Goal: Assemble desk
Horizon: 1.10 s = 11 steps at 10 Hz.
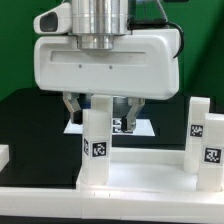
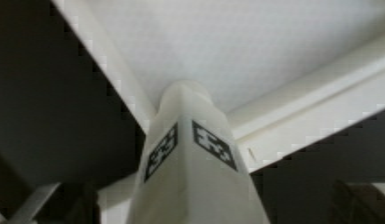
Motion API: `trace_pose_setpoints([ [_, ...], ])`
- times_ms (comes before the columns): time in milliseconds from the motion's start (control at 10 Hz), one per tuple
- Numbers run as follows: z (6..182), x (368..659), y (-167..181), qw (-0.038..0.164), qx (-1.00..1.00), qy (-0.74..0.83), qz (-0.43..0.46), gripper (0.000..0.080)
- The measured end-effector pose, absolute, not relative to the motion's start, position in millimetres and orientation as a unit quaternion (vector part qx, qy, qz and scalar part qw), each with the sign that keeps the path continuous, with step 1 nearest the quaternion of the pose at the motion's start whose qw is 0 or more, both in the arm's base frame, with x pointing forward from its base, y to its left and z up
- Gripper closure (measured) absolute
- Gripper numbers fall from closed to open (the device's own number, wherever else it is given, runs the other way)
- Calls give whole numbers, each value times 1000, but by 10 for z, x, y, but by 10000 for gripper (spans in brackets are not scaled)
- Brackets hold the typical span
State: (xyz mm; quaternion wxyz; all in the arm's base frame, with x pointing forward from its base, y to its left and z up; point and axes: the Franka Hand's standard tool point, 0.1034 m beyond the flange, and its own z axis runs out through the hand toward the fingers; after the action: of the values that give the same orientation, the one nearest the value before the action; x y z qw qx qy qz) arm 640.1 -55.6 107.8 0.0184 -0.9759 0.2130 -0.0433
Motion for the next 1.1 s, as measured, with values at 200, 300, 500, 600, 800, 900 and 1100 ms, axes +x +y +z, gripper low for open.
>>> trace_pose_setpoints([
  [200,1072,6397,-566,13,-990,131,-44,151],
  [300,1075,6398,-574,6,-996,76,-44,151],
  [500,1084,6406,-588,-8,-999,-4,-41,151],
  [600,1089,6414,-596,-17,-998,-55,-40,151],
  [800,1091,6415,-602,-22,-993,-106,-38,151],
  [900,1090,6413,-616,-24,-988,-145,-37,276],
  [1100,1094,6415,-615,-24,-990,-134,-38,510],
])
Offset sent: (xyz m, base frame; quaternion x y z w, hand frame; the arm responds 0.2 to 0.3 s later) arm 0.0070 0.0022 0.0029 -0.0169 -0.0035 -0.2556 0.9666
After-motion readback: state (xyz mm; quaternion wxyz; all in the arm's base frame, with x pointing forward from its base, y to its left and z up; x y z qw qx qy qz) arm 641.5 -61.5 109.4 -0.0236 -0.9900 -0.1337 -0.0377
